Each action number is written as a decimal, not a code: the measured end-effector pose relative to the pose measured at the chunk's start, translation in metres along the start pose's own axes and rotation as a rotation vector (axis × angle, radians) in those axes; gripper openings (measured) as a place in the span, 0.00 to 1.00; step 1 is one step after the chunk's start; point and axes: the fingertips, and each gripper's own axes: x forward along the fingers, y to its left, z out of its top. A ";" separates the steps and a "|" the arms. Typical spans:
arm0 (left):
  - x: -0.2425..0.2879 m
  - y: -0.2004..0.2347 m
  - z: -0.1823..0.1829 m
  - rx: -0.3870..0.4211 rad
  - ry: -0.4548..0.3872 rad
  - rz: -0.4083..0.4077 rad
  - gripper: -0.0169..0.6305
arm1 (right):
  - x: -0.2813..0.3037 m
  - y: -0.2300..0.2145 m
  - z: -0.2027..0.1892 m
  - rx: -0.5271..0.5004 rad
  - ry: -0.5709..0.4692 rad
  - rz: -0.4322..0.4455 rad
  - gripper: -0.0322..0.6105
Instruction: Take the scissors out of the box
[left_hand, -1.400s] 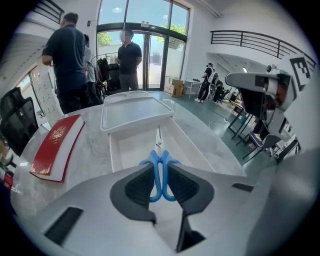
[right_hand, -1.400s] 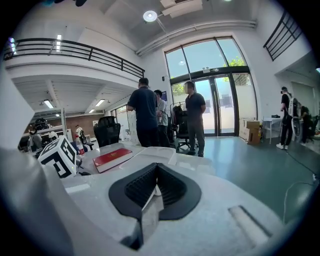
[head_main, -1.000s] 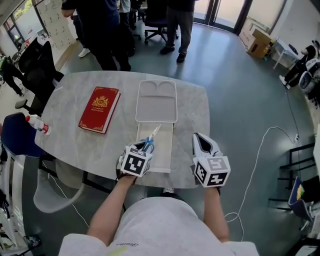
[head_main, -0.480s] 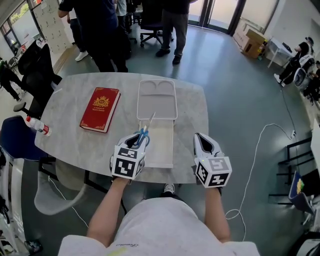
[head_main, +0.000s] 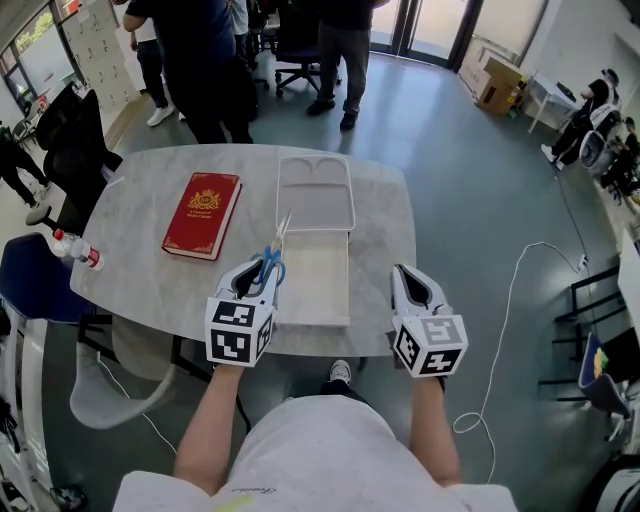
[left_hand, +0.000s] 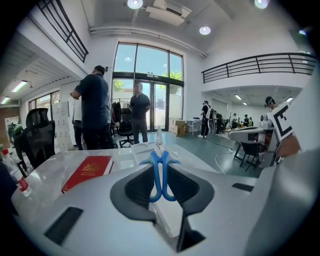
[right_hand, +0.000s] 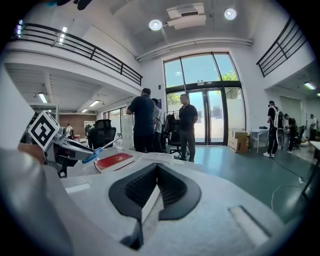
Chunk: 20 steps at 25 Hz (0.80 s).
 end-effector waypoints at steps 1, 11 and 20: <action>-0.004 0.001 0.001 -0.002 -0.013 0.002 0.15 | -0.002 0.002 0.000 -0.001 -0.004 -0.001 0.06; -0.041 0.014 0.007 -0.037 -0.134 0.029 0.15 | -0.021 0.017 0.004 -0.021 -0.033 -0.016 0.06; -0.056 0.025 0.007 -0.053 -0.172 0.043 0.15 | -0.025 0.028 0.007 -0.034 -0.048 -0.021 0.06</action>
